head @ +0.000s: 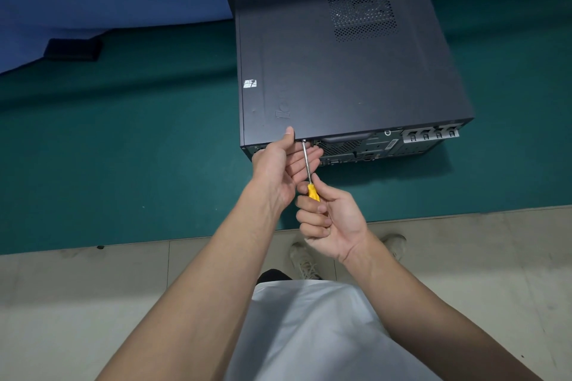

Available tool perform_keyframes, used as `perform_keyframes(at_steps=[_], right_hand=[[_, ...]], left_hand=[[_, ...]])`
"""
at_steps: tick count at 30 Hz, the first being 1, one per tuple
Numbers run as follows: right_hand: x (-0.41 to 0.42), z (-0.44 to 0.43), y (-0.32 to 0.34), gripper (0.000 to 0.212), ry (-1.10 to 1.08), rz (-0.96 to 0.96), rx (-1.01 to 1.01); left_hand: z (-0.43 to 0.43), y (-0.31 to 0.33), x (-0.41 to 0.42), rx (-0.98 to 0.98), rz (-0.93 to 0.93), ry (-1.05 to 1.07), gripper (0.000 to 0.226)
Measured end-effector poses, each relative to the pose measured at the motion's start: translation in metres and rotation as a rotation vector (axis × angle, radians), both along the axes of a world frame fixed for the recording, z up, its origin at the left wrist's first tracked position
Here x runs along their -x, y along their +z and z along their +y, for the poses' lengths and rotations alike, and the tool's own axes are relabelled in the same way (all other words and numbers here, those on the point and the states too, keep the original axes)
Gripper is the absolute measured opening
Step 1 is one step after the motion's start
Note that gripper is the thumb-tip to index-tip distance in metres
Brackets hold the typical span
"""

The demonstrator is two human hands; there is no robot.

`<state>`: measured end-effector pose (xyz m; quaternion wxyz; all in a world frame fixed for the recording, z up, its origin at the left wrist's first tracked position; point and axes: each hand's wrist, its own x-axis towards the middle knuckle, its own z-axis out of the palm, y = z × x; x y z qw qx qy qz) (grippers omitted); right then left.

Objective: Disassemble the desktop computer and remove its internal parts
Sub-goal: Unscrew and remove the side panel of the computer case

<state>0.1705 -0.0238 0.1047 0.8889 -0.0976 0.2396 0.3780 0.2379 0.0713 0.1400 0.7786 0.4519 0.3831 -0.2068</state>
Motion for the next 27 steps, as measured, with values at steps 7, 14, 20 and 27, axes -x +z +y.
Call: perform_keyframes(at_steps=[7,14,20,27], right_hand=[[-0.002,0.003,-0.011,0.027,-0.026,0.027,-0.168],[-0.004,0.003,0.001,0.04,-0.007,0.013,0.184],[-0.008,0.026,0.02,0.04,0.267,-0.33,1.448],[-0.006,0.027,0.021,0.038,-0.008,-0.085,0.861]], left_hand=[[0.001,0.0,0.0,-0.003,-0.006,0.005,0.038],[0.003,-0.002,0.0,-0.053,-0.011,-0.06,0.037],[0.004,-0.003,-0.001,-0.067,-0.015,-0.074,0.037],[0.002,-0.001,0.001,-0.085,-0.036,-0.044,0.036]])
